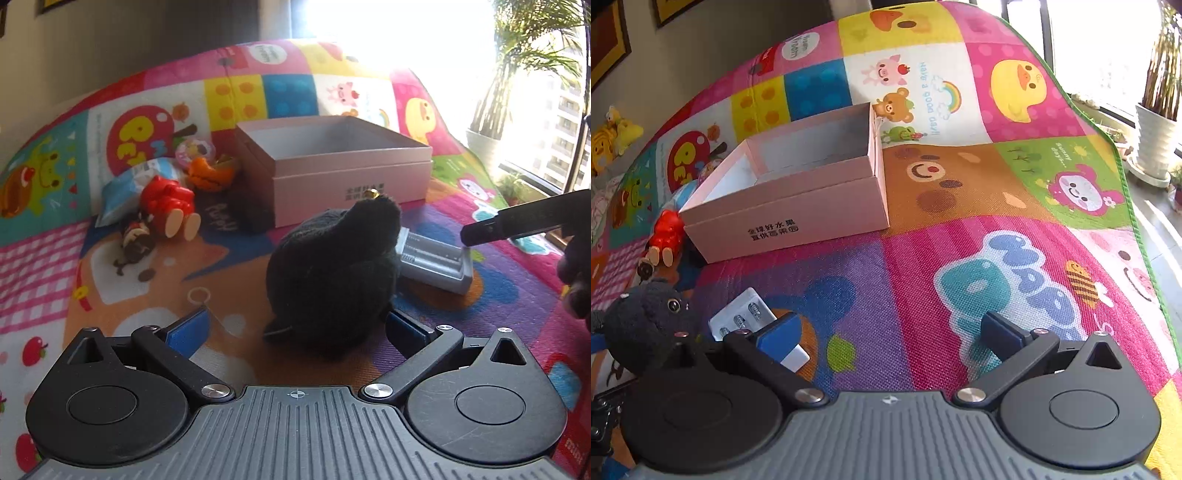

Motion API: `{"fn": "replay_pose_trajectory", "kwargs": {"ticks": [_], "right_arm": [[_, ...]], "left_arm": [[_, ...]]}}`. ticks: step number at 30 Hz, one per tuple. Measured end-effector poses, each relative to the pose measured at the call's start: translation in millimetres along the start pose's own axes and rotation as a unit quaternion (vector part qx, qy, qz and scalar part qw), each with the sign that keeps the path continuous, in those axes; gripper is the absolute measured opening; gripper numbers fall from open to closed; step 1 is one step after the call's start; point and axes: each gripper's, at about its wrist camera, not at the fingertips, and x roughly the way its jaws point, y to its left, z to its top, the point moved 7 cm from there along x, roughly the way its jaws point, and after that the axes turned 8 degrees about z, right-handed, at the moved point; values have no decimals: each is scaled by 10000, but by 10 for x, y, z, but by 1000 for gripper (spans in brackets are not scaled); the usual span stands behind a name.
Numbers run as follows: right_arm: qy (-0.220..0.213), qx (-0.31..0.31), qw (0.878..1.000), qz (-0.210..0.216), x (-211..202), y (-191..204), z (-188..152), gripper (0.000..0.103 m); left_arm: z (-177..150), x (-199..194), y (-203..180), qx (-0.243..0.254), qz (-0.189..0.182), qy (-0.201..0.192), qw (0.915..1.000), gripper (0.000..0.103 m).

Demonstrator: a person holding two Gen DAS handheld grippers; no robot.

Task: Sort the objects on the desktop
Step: 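Grasp the white charger with the right gripper while the left gripper grasps the plush cat, then carry the charger into the pink box with the right gripper while the left carries the plush cat in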

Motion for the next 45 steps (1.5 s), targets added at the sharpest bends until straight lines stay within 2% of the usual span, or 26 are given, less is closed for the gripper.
{"fn": "replay_pose_trajectory", "kwargs": {"ticks": [2,3,5,9,12,16,18,20,22,26,30,35,37,38,45], "right_arm": [[124,14,9997,224,-41,29,10,103],[121,-26,9986,512,-95,87,1,103],[183,-374,9953,877,-175,260,-43,103],[485,-1246,9871,880,-133,608,-212,103],[493,-1566,9858,351,-30,583,-208,103],[133,-1589,9840,-797,14,299,-22,103],[7,-1512,9825,-1089,-9,174,37,103],[-32,-1282,9882,-840,-66,130,54,103],[-47,-1087,9933,-384,-109,203,40,103],[-74,-1206,9927,10,-27,530,33,103],[-33,-1280,9917,124,200,787,83,103],[237,-1315,9909,156,464,871,91,103],[271,-1328,9906,196,473,883,71,100],[269,-1357,9902,183,463,879,57,93],[225,-1262,9917,88,270,669,-38,92]], "left_arm": [[-5,2,21,-49,18,20,10000,103],[-4,-14,51,-120,19,-16,9999,103],[-15,4,98,-261,12,35,9997,103],[-24,14,109,-335,-80,69,9994,103],[-47,7,118,-382,-96,92,9992,103],[-64,34,150,-531,-141,196,9983,103],[-66,42,151,-539,-156,210,9982,103],[-68,46,146,-533,-157,215,9982,103],[-70,51,145,-534,-157,223,9982,103],[-76,57,120,-435,-81,248,9987,103],[-81,57,105,-390,-48,255,9989,103],[-82,58,103,-379,-37,261,9989,103],[-86,59,99,-364,-29,269,9990,103],[-85,61,96,-350,-18,279,9990,103],[-92,76,51,-150,71,366,9992,103]]}}
